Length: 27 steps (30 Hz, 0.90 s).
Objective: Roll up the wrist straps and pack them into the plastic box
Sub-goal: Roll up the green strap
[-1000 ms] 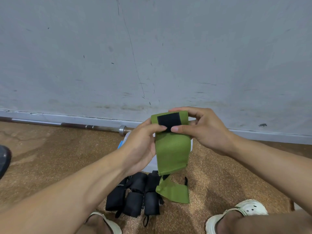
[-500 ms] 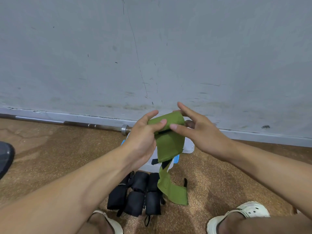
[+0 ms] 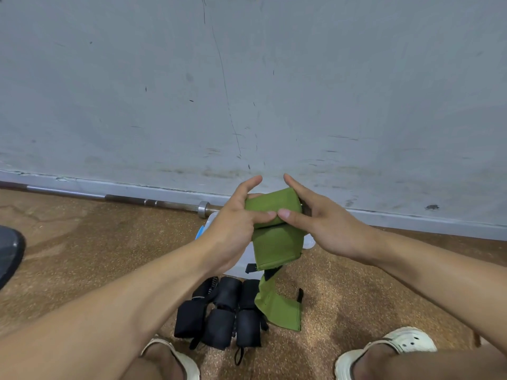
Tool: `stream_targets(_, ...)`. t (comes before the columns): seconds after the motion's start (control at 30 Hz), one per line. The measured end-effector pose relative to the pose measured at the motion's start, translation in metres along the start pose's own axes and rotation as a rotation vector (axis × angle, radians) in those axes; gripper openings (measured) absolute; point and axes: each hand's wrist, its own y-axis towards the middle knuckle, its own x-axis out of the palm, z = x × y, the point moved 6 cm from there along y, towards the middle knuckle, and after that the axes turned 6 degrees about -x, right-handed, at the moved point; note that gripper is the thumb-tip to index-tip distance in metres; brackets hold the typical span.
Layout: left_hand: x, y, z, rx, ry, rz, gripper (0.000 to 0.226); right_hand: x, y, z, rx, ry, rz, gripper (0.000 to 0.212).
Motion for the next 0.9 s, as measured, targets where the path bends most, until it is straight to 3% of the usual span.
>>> stream_targets(0.13, 0.002, 0.000, 0.006, -0.001, -0.025, -0.007, 0.070, -0.010, -0.001, -0.007, -0.149, 0.085, 0.095, 0.057)
stream_targets(0.23, 0.006, 0.000, 0.002, -0.048, -0.114, -0.047, 0.051, -0.015, 0.000, -0.009, -0.236, 0.128, 0.139, 0.048)
stream_targets(0.5, 0.010, 0.001, -0.001, -0.113, -0.078, -0.148, 0.049, -0.018, -0.001, -0.017, -0.343, 0.149, 0.219, 0.045)
stream_targets(0.73, -0.001, 0.003, -0.001, -0.073, -0.013, -0.075, 0.035, -0.018, 0.000, -0.012, -0.210, 0.172, 0.200, 0.044)
stream_targets(0.9, -0.006, 0.005, 0.004, 0.006, -0.010, -0.038, 0.043, -0.014, 0.002, -0.004, -0.081, 0.259, 0.083, 0.074)
